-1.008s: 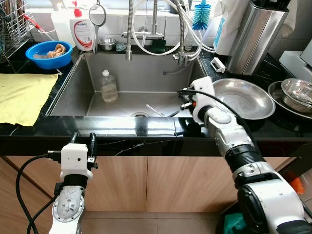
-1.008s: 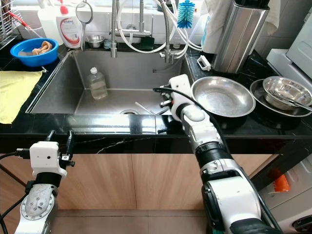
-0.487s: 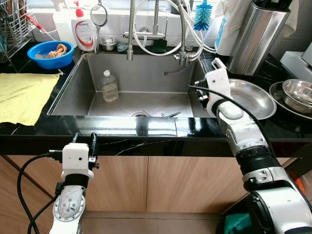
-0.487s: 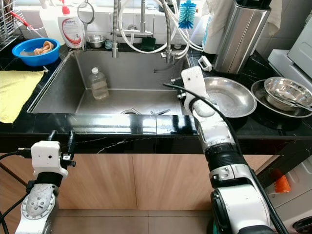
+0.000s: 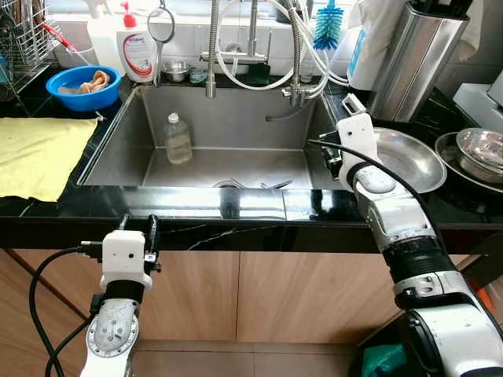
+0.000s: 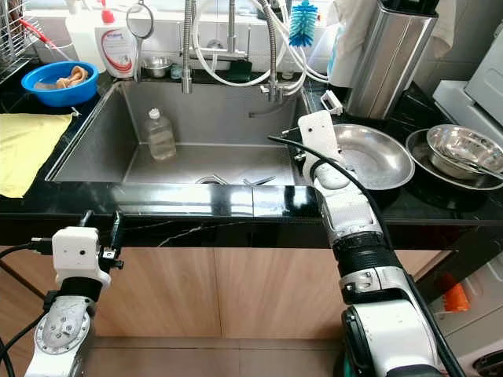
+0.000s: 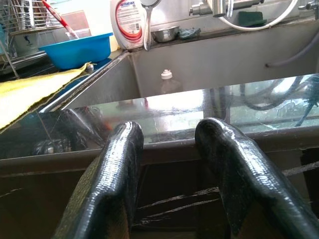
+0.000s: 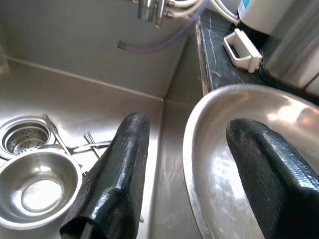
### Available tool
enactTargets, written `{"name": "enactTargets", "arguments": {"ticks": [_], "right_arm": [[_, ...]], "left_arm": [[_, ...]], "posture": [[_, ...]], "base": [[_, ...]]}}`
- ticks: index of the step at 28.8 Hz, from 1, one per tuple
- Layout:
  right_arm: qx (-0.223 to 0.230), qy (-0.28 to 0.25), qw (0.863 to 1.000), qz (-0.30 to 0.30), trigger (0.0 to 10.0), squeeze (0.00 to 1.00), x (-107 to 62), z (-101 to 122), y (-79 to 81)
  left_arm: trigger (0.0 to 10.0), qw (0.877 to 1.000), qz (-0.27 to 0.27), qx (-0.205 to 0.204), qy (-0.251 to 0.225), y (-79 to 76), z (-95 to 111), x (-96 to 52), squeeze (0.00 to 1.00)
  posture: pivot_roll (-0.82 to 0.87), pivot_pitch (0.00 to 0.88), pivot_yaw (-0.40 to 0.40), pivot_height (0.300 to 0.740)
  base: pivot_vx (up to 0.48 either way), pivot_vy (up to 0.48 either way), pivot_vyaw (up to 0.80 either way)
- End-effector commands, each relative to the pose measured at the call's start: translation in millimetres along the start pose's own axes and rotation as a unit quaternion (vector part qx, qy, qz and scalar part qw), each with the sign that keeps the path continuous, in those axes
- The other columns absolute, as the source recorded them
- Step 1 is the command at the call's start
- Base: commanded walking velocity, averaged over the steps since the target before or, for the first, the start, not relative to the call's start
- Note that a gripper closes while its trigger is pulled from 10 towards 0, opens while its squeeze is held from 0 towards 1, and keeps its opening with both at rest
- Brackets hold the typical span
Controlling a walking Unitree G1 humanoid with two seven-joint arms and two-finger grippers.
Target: Kitchen organization
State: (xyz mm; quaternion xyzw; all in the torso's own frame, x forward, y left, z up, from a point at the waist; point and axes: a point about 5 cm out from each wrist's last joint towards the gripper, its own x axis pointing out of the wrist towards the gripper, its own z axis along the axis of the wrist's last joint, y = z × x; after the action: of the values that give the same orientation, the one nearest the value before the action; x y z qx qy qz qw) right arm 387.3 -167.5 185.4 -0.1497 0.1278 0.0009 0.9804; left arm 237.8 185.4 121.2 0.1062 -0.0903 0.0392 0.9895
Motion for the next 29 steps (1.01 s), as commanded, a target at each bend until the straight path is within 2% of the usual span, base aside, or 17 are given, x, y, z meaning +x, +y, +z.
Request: {"name": "enactTargets", "arguments": {"ticks": [1,24,25,26,29], "right_arm": [[0.007,0.009,1.000,-0.008,10.0,0.00,-1.0,-3.5,-4.7],[0.030,0.048,0.998,-0.011,10.0,0.00,1.2,-21.1,-3.1],[0.031,0.048,0.998,-0.010,2.0,0.00,1.2,-21.1,-3.0],[0.032,0.047,0.998,-0.009,0.0,0.00,1.2,-20.7,-2.6],[0.032,0.046,0.998,-0.008,0.0,0.00,1.3,-19.9,-2.2]], "left_arm": [[10.0,0.998,-0.031,-0.003,0.050,-9.7,-15.9,-7.3,0.00],[10.0,0.998,-0.034,-0.004,0.056,-9.3,-15.5,-7.2,0.00],[10.0,0.998,-0.034,-0.004,0.056,-9.3,-15.5,-7.1,0.00],[10.0,0.998,-0.034,-0.004,0.056,-9.2,-15.5,-7.0,0.00],[10.0,0.998,-0.034,-0.004,0.056,-9.0,-15.7,-7.0,0.00]], "posture": [[-0.04,0.016,-0.052,0.740],[-0.04,0.028,-0.048,0.740],[-0.04,0.032,-0.048,0.740],[-0.04,0.034,-0.049,0.740],[-0.04,0.034,-0.048,0.740]], "base": [[0.000,0.000,0.00],[0.000,0.000,0.00],[0.000,0.000,0.00],[0.000,0.000,0.00],[0.000,0.000,0.00]]}}
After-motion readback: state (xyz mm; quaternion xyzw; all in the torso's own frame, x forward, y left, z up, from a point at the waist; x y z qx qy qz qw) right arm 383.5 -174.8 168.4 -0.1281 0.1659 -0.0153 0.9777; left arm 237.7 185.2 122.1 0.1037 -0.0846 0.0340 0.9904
